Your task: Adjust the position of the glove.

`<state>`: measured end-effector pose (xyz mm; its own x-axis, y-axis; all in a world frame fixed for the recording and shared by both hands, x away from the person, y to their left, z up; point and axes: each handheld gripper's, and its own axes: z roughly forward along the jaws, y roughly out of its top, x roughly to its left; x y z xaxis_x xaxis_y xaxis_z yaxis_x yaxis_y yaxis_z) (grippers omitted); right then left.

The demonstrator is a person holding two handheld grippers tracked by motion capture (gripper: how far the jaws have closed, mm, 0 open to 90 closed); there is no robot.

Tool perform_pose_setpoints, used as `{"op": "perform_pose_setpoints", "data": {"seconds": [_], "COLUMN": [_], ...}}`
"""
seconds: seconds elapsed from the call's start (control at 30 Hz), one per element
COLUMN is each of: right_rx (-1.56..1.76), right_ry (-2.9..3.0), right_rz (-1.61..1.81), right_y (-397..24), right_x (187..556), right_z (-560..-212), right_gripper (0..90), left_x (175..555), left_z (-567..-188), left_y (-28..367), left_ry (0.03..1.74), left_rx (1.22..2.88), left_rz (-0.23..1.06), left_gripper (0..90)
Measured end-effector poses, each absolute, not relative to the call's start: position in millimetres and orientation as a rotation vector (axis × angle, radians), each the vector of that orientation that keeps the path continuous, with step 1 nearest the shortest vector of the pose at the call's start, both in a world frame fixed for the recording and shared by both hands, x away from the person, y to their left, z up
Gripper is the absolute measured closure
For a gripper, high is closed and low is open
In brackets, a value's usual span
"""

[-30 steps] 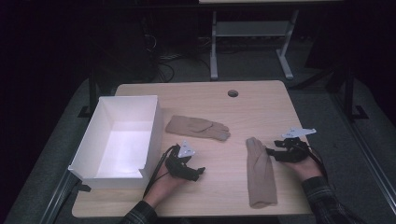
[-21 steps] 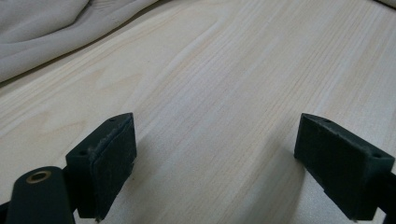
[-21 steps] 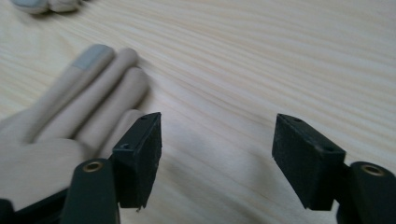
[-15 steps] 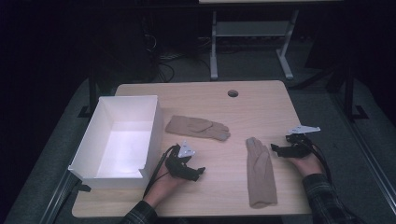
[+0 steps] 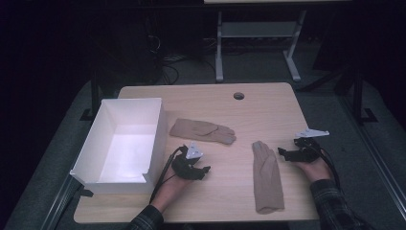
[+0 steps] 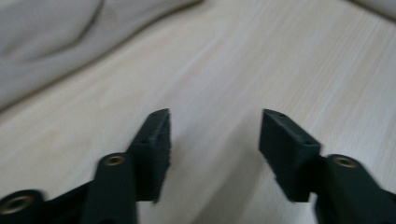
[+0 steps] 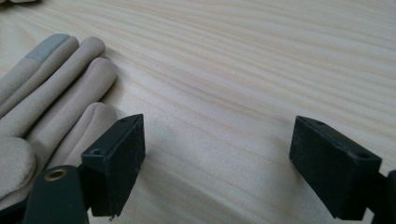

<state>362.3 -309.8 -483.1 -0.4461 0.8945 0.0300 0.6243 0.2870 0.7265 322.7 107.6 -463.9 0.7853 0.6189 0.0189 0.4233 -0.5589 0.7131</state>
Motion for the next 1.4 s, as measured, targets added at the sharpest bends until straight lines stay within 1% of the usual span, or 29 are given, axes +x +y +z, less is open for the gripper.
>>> {"op": "perform_pose_setpoints", "data": {"seconds": [0.03,0.07,0.1,0.13,0.17,0.23,0.3,0.7,0.83,1.0,1.23,1.4], "right_rx": [1.368,1.367,1.367,1.367,1.368,1.368,1.368,1.37,1.366,1.366,1.366,1.366], "right_ry": [2.178,2.179,2.178,2.178,2.179,2.178,2.178,2.174,2.177,2.177,2.177,2.177], "right_rz": [0.963,0.963,0.964,0.964,0.964,0.964,0.964,0.962,0.96,0.96,0.959,0.959], "right_y": [-310,-310,-310,-310,-310,-310,-310,-310,-310,-310,-310,-310], "right_x": [362,362,362,362,362,362,362,362,362,362,362,362], "right_z": [-483,-483,-483,-483,-483,-483,-483,-483,-483,-483,-483,-483], "right_gripper": [17.8,17.8,17.8,17.8,17.8,17.8,17.8,17.8,17.8,17.8,17.8,17.8], "left_x": [325,331,331,335,339,351,359,394,400,409,418,420], "left_z": [-461,-457,-457,-454,-453,-449,-447,-445,-443,-444,-465,-467], "left_y": [106,102,102,100,98,91,87,55,47,38,21,17], "left_ry": [0.769,0.772,0.772,0.776,0.783,0.781,0.77,0.72,0.699,0.682,0.698,0.709], "left_rx": [2.242,2.242,2.242,2.241,2.236,2.225,2.227,2.223,2.228,2.234,2.289,2.27], "left_rz": [0.353,0.354,0.354,0.345,0.338,0.315,0.306,0.291,0.307,0.294,0.288,0.256], "left_gripper": [50.8,60.4,65.5,65.5,76.2,84.4,89.2,89.4,89.4,89.4,89.5,89.6]}}
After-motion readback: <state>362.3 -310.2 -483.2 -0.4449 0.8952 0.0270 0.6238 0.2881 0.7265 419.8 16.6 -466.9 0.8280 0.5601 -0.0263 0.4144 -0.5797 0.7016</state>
